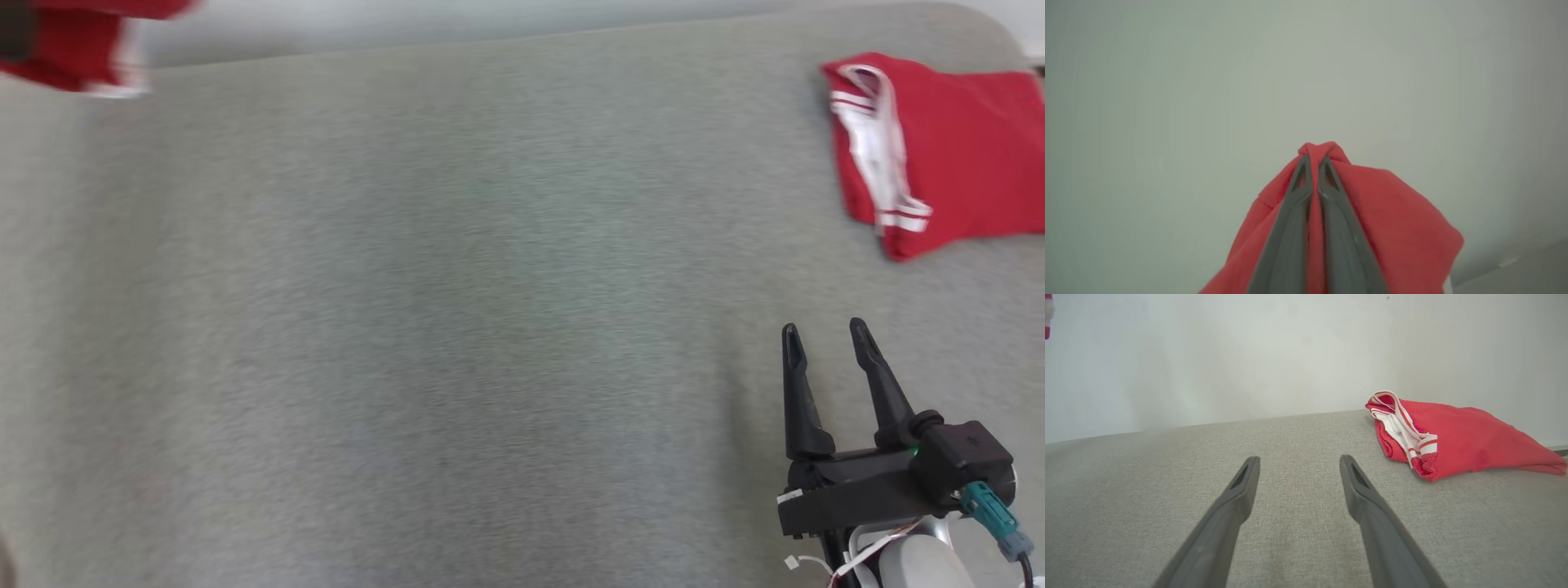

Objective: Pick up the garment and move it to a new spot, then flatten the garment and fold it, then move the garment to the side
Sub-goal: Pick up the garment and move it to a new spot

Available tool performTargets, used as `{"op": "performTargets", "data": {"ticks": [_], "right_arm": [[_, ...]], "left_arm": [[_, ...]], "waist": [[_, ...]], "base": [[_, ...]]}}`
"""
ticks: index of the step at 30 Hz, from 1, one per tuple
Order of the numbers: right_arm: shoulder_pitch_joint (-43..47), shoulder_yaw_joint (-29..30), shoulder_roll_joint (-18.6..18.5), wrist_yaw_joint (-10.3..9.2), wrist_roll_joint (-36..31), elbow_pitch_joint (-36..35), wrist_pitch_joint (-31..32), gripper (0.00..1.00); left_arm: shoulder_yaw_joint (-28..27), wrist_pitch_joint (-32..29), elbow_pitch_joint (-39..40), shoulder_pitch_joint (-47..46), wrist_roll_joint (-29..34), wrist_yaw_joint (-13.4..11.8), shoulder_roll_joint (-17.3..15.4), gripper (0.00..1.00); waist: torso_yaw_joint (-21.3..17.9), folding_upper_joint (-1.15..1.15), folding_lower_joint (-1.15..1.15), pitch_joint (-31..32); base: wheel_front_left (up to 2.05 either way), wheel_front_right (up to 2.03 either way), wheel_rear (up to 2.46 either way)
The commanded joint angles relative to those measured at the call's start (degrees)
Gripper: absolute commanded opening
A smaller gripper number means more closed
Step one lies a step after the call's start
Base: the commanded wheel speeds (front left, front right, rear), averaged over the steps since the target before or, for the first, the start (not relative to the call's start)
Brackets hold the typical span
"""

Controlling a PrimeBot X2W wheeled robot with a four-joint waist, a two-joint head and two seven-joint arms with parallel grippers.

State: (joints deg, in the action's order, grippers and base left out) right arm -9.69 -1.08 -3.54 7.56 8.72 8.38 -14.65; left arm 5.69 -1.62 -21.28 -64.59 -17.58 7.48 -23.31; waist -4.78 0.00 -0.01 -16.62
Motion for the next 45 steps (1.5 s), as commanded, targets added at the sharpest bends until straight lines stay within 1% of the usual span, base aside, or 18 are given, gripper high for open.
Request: {"op": "performTargets", "data": {"ticks": [1,6,12,15,16,21,28,29,30,33,36,41,45], "right_arm": [[-0.55,-0.15,0.33,-0.15,0.57,0.39,-0.40,1.00],[-0.70,-0.45,0.60,-0.15,1.29,1.30,-0.53,1.00],[-0.29,-1.04,0.72,-0.16,2.58,0.95,-0.49,1.00],[-0.08,-1.10,0.70,-0.16,2.98,0.84,-0.49,1.00],[-0.08,-1.10,0.70,-0.16,2.98,0.84,-0.49,1.00],[0.24,-1.45,0.71,-0.16,3.07,1.16,-0.48,1.00],[0.37,-1.64,0.65,-0.16,2.40,1.69,-0.48,1.00],[0.44,-1.64,0.67,-0.16,2.24,1.77,-0.49,1.00],[0.47,-1.70,0.68,-0.16,2.14,1.83,-0.49,1.00],[0.71,-1.39,0.65,-0.16,1.58,1.97,-0.49,1.00],[1.37,-1.14,0.66,-0.16,1.17,1.83,-0.49,1.00],[2.25,-0.90,0.66,-0.16,0.08,1.84,-0.49,1.00],[3.04,-0.71,0.67,-0.16,-0.63,1.60,-0.49,1.00]], "left_arm": [[1.03,-0.98,2.17,0.80,0.17,-0.39,1.21,0.00],[4.18,-3.32,7.22,4.18,-0.66,-1.49,5.53,0.00],[7.97,-2.82,9.14,11.75,-1.06,-2.99,10.32,0.00],[9.45,-1.78,8.88,16.45,-1.46,-3.66,12.22,0.00],[9.45,-1.78,8.88,16.45,-1.46,-3.66,12.22,0.00],[11.39,0.74,7.48,24.97,-2.06,-4.74,14.92,0.00],[15.32,4.38,2.31,35.30,-2.39,-4.91,17.26,0.00],[15.86,4.93,1.71,36.04,-1.95,-5.00,17.43,0.47],[16.37,5.66,1.27,36.53,-1.79,-5.05,17.62,1.00],[17.04,8.05,0.61,37.36,-1.93,-5.24,18.24,1.00],[16.34,10.88,0.87,37.14,-1.64,-5.90,18.01,1.00],[13.66,14.80,2.47,38.18,-1.53,-7.62,16.30,1.00],[10.63,16.21,4.52,40.03,-1.62,-8.95,14.17,1.00]], "waist": [[-4.71,0.00,0.01,0.24],[-8.62,0.00,0.01,0.07],[-10.94,0.00,0.01,0.22],[-11.26,0.00,0.01,0.30],[-11.26,0.00,0.01,0.30],[-11.02,0.00,0.01,0.72],[-9.44,0.00,0.01,1.66],[-9.12,0.00,0.01,1.87],[-8.78,0.00,0.01,2.08],[-7.60,0.00,0.01,2.96],[-6.25,0.00,0.01,4.06],[-3.67,0.00,0.01,6.22],[-1.58,0.00,0.01,7.80]], "base": [[0.00,0.00,0.00],[0.00,0.00,0.00],[0.00,0.00,0.00],[0.00,0.00,0.00],[0.00,0.00,0.00],[0.00,0.00,0.00],[0.00,0.00,0.00],[0.00,0.00,0.00],[0.00,0.00,0.00],[0.00,0.00,0.00],[0.00,0.00,0.00],[0.00,0.00,0.00],[0.00,0.00,0.00]]}}
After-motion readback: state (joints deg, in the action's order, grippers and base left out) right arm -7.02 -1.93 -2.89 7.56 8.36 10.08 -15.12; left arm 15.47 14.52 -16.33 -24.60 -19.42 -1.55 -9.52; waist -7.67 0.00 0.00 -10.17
